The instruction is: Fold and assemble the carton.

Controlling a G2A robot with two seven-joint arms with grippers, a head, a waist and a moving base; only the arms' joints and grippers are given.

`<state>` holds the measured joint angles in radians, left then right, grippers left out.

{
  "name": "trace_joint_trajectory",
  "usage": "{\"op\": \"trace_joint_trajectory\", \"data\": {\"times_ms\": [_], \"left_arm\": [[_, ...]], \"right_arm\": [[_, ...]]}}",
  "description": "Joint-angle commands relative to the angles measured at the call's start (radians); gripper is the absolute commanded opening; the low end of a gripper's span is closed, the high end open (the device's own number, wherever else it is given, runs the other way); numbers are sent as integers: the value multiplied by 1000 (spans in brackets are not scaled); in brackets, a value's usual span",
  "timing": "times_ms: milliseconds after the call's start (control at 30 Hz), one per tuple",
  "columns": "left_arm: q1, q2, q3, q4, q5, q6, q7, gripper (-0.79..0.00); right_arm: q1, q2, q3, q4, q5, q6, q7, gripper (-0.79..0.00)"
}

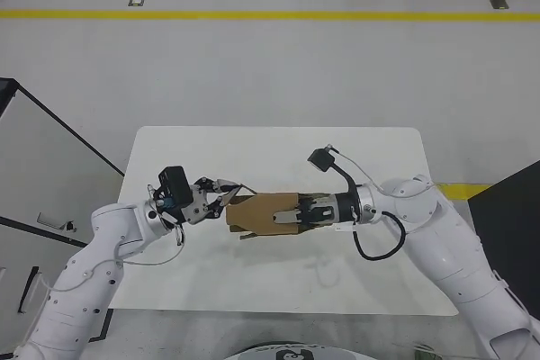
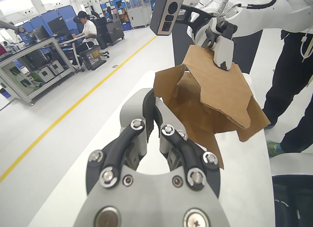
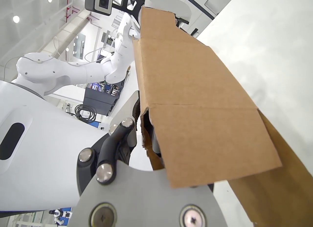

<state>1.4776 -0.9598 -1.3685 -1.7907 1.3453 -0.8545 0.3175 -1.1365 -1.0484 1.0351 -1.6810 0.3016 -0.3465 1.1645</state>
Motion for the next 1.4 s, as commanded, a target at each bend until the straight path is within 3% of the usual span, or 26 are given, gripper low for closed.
{"op": "trace_joint_trajectory", "data": {"times_ms": [0, 1367], "left_arm": [[-1, 0, 0, 0, 2, 0, 0, -785], [-36, -3, 29, 4, 17, -2, -32, -785]], "right_arm": [[2, 0, -1, 1, 2, 2, 6, -785], [58, -3, -53, 55, -5, 16, 57, -785]]}}
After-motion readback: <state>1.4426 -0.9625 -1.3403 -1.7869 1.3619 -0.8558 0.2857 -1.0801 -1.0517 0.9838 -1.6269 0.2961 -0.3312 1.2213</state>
